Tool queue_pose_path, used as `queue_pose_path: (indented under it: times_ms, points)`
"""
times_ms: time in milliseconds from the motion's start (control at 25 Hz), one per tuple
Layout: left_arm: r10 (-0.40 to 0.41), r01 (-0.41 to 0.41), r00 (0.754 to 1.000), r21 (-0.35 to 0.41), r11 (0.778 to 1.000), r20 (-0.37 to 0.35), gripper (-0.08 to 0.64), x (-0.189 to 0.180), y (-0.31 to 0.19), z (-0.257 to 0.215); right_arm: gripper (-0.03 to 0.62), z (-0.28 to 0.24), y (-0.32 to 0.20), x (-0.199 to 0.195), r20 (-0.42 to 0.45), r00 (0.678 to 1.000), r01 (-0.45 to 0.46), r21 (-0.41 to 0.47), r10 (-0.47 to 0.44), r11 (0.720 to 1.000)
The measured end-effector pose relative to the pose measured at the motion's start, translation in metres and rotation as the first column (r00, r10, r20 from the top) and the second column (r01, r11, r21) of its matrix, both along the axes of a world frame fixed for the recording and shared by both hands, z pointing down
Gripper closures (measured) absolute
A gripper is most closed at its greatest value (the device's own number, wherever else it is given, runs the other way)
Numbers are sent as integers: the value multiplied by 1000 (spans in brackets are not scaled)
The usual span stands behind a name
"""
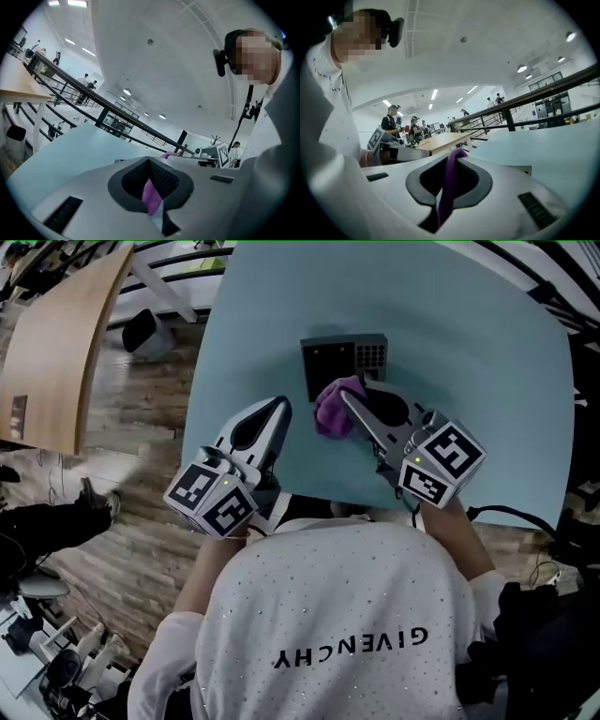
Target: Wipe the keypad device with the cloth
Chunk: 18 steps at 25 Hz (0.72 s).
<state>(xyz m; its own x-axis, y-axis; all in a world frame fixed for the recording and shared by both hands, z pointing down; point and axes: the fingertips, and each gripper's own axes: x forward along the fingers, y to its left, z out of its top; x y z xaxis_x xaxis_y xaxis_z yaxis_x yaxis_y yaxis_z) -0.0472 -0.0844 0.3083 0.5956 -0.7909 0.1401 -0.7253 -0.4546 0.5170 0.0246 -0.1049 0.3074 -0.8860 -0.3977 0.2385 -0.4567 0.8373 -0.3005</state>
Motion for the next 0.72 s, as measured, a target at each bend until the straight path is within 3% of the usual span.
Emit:
queue_pose_path:
  times_ms: [200, 520, 720]
  points:
    - [54, -54, 998, -10, 999, 38, 560, -7, -41, 27, 580, 25, -41, -22, -102, 994, -32, 72, 39, 997]
    - [136, -140, 990, -117, 983, -45, 560, 2, -68, 60, 578, 55, -62, -42, -74, 994, -85, -77, 79, 993]
    - [172, -180, 983, -129, 975, -67, 560, 0, -82, 71, 578, 76, -75, -52, -138, 981, -146, -88, 133, 985]
